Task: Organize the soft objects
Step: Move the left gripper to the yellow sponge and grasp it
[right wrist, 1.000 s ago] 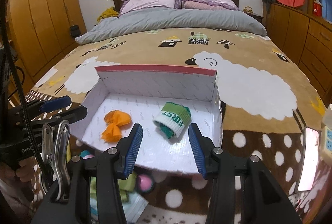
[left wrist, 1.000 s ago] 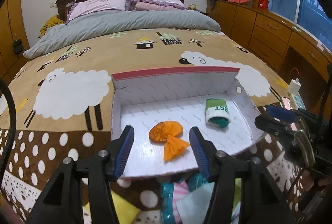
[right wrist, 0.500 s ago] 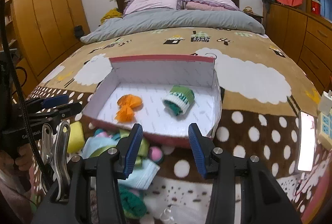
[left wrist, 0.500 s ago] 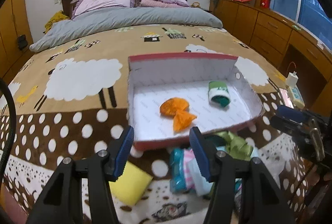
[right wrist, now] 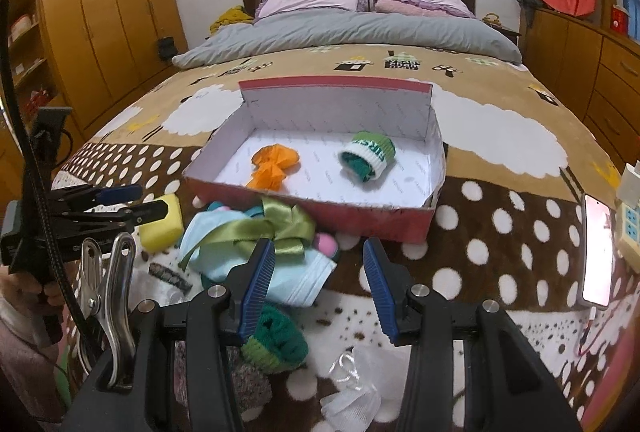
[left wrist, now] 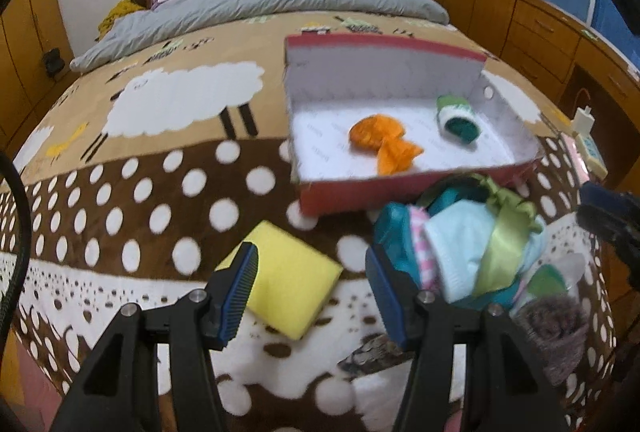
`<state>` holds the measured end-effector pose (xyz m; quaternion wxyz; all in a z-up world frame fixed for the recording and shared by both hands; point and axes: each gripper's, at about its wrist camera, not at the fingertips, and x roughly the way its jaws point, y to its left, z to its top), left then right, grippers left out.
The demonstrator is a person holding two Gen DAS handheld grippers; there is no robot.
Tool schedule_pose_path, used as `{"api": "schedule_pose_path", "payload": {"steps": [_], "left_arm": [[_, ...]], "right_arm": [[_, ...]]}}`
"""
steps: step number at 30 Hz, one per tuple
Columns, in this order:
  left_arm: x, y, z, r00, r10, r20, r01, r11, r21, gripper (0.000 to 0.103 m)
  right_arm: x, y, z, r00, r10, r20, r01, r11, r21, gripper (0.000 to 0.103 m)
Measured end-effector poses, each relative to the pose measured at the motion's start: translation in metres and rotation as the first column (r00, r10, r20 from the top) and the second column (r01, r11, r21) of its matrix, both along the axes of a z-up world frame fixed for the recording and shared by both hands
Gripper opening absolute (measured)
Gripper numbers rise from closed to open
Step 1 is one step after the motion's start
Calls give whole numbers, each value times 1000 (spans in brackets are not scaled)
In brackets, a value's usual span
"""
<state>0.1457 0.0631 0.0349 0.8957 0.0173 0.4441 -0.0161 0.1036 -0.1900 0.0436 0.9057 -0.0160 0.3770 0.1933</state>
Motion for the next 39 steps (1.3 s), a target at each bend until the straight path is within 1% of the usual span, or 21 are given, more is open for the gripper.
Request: {"api": "schedule_pose_path", "payload": {"steps": [1,3,7,11,15,17,20,22,23,24,25,26,27,28,32,39], "left_arm": [[-1,1,-3,1000,3,-6,-3,1000,1,61],[-1,4,-12,1000,7,-27,-7,1000,9,67],[2,7,-25,998,15,-55,-13,999,43,72],[5,6,-32,999,25,-36,-21,995,96,81],[8,5,-39,999,41,-11,-39,984,171,83],[9,9,-41,999,54,-6,-52,985,166,83],[10,18,-40,997,80,0,-80,989,123,82],[11,24,-39,995,97,2,-97,990,104,77],[12,26,-38,994,107,1,-107,990,97,72],[12,29,-38,993,116,3,-116,989,94,64],[12,32,-37,992,129,5,-128,988,88,59],[12,35,-36,990,139,8,-139,987,78,49],[11,38,-34,989,145,11,-145,987,66,41],[9,40,-32,989,150,15,-150,987,56,38],[7,48,-28,987,157,19,-158,987,13,34],[-5,40,-19,991,129,45,-129,992,-9,33]], "right_arm": [[-2,0,-1,1000,1,0,-1,1000,-1,47],[-4,0,-4,1000,2,-4,-2,1000,0,47],[-8,-2,-9,1000,3,-15,-3,1000,2,47],[-9,-5,-12,1000,-5,-21,5,1000,7,47],[-10,-6,-16,999,-10,-33,11,1000,10,47],[-10,-6,-17,999,-10,-37,10,1000,10,47],[-10,-7,-18,999,-10,-40,11,1000,10,47],[-11,-7,-19,999,-9,-42,10,1000,12,47],[-11,-7,-19,999,-10,-43,11,1000,11,47],[-11,-7,-20,999,-11,-44,12,1000,11,47],[-11,-7,-21,999,-11,-46,11,1000,11,47],[-12,-7,-22,999,-11,-49,11,1000,11,47],[-12,-7,-22,999,-11,-51,12,1000,12,47],[-12,-7,-23,998,-11,-54,12,1000,13,47],[-14,-8,-26,998,-11,-62,12,1000,17,47],[-18,-12,-27,998,-11,-68,13,1000,27,47]]}}
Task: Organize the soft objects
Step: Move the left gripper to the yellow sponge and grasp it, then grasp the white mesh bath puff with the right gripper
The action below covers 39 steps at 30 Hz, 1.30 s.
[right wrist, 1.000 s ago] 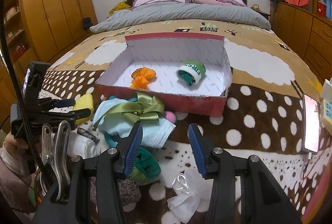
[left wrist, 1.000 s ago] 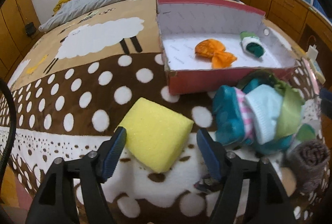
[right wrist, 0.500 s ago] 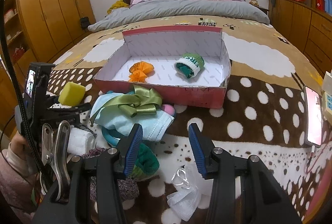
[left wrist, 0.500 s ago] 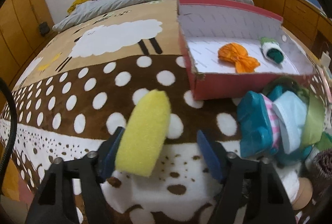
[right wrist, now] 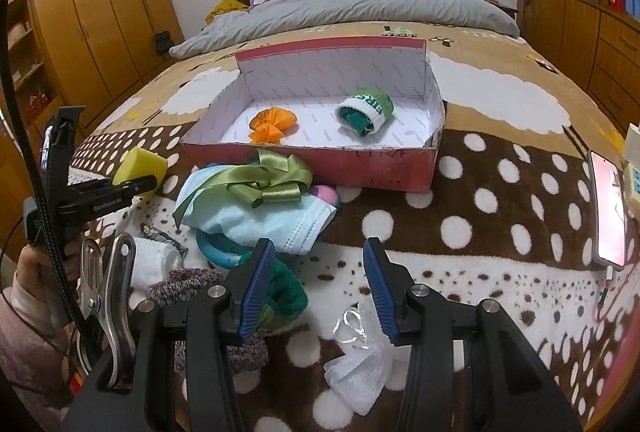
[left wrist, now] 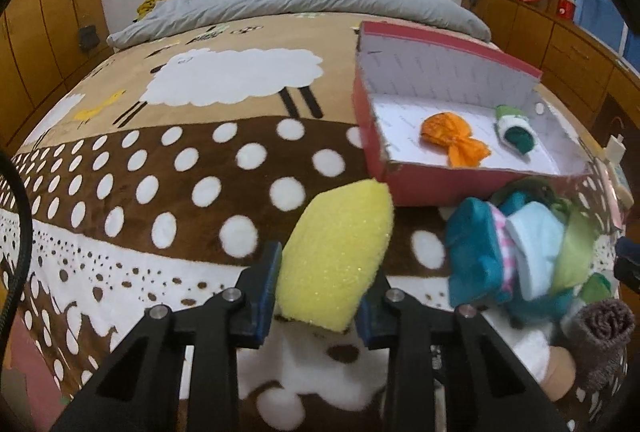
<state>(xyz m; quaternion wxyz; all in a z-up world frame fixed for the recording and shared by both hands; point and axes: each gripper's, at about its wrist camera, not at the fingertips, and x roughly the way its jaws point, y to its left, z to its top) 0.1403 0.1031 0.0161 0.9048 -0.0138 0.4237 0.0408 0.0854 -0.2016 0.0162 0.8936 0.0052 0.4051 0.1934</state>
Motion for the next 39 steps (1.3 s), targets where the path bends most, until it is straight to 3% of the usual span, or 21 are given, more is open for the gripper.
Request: {"api": "schedule_pose_path", "payload": {"steps": [12,30,39], "left_arm": [[-24,-11,18,999,-32,42,35,997,-69,33],[-50,-13,20,998,-34,50,39,995,-88,33],[-54,-15,20,998,-34,48,38,995,-91,33]], "right_arm": [[-17,-14,0,1000,-10,-1,10,1000,0,47],[-52,-27,-18,999,-27,-22,26,999,-35,47],[-41,-27,-39,993,-99,-57,94,992,-85,47]]}}
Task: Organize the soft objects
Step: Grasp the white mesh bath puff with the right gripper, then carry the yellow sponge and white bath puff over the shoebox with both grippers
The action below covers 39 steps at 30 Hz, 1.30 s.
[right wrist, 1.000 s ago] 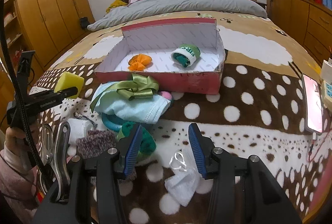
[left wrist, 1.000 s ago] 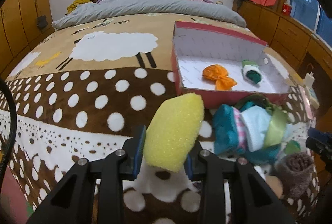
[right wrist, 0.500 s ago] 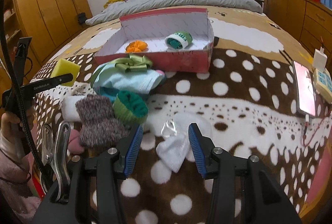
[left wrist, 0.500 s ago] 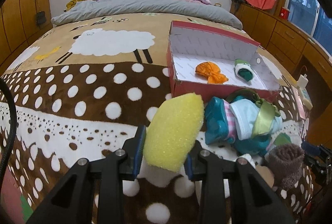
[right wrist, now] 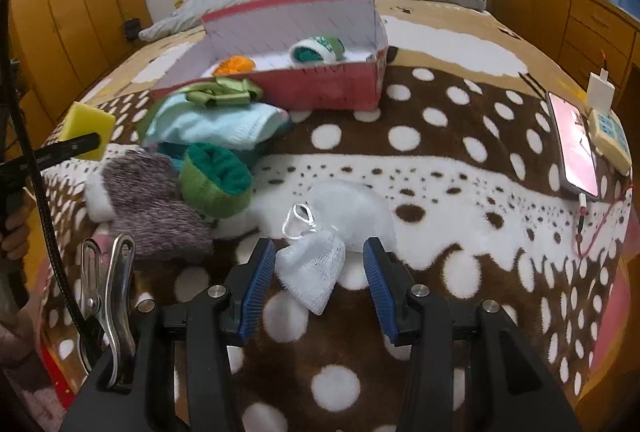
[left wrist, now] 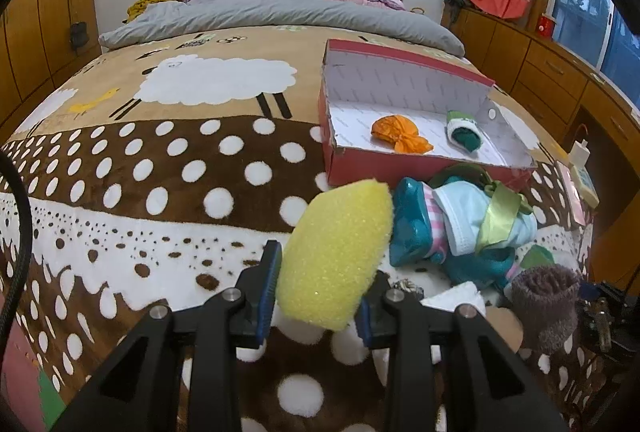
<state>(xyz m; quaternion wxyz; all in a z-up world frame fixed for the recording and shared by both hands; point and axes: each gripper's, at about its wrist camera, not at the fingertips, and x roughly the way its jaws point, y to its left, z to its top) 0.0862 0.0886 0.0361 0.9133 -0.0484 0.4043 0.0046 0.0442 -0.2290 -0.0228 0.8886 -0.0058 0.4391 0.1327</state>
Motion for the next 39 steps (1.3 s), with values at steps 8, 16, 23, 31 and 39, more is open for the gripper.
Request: {"api": "schedule_pose_path", "payload": {"steps": [8,16,23,31,39], "left_arm": [[0,-2,-1,1000,-4,-4,4,1000,1,33],[1,-5,-1,1000,-9,-6,9,1000,2,33],[-1,-8,6,1000,-20,14,20,1000,0,33],[12,-17,21,998,-53,44,53,999,8,33],[34,-30,33,994,-88,68,86,996,29,33]], "right_arm": [[6,-2,-12,1000,-17,-21,18,999,42,34],[3,-5,-13,1000,-13,-10,13,998,54,17],[-3,-4,1,999,7,41,-9,999,50,14],[3,-2,17,996,23,85,-26,999,38,14],[16,1,34,992,38,122,-41,999,22,14]]}}
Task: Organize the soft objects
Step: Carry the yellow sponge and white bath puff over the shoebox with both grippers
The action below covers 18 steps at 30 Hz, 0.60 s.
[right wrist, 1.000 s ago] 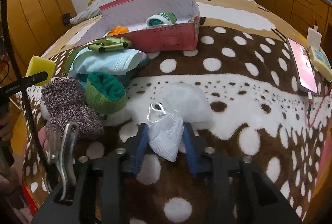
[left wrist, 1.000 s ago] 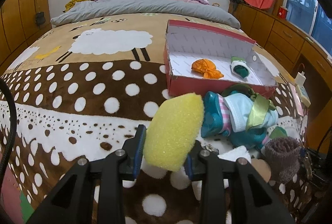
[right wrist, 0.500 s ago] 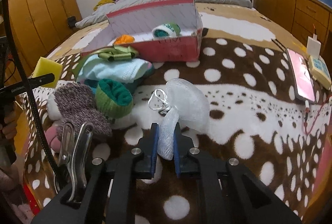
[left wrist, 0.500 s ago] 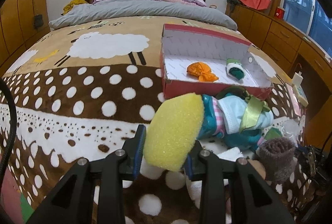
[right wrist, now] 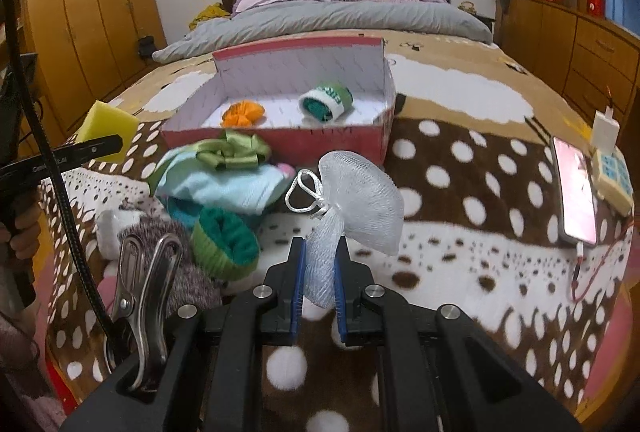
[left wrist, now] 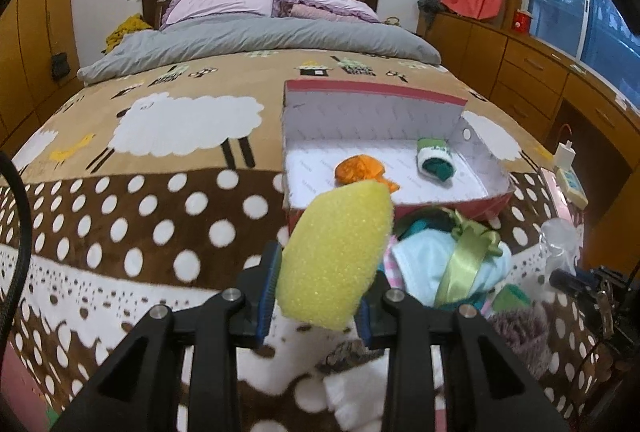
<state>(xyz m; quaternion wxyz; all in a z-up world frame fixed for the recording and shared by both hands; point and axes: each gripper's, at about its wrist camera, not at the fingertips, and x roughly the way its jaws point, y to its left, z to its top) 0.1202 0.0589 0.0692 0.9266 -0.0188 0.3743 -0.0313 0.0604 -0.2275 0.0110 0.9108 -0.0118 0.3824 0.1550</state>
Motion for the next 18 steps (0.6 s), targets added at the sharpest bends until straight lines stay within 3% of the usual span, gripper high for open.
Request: {"api": "schedule_pose_path", "payload": {"steps": [18], "left_arm": [[66,-21,2,998,-57,8,56,998,15,33]], "right_arm": [[58,15,29,997,44,57,-43,999,-16,14]]}}
